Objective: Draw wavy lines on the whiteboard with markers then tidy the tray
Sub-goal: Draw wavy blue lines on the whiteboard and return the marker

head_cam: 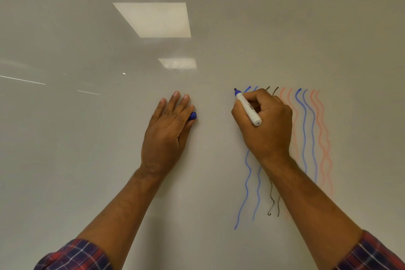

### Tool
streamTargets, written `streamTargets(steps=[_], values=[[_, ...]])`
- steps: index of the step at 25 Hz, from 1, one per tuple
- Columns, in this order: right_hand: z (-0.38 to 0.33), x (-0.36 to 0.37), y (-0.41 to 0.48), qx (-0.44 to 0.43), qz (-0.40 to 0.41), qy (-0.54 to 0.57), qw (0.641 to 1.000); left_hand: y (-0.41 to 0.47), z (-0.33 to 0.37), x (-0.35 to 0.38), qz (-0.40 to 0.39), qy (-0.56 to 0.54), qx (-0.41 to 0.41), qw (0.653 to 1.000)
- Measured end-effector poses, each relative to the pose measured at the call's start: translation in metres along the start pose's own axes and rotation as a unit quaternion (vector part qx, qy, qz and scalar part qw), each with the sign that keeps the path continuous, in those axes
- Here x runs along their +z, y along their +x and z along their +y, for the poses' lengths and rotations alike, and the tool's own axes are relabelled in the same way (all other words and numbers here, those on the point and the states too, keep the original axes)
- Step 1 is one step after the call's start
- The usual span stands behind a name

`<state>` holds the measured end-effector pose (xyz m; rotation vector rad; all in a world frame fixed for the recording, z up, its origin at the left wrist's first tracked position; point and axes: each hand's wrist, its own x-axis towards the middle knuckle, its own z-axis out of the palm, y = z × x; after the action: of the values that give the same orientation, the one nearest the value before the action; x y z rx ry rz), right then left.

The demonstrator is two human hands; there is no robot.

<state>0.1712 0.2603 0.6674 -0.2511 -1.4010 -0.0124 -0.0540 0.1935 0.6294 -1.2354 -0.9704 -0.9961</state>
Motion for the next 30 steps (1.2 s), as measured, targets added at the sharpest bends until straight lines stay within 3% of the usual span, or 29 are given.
streamTargets(steps=[5, 10, 30], values=[[-0.001, -0.005, -0.026, -0.036, -0.031, -0.039, 0.998, -0.001, -0.001, -0.001, -0.011, -0.001, -0.002, 1.0], [0.006, -0.022, -0.064, -0.007, -0.031, -0.053, 0.998, -0.001, 0.001, -0.001, -0.007, -0.001, -0.003, 1.0], [0.014, -0.059, -0.203, 0.018, -0.173, -0.137, 0.975, -0.011, 0.015, -0.012, -0.037, 0.005, -0.029, 0.999]])
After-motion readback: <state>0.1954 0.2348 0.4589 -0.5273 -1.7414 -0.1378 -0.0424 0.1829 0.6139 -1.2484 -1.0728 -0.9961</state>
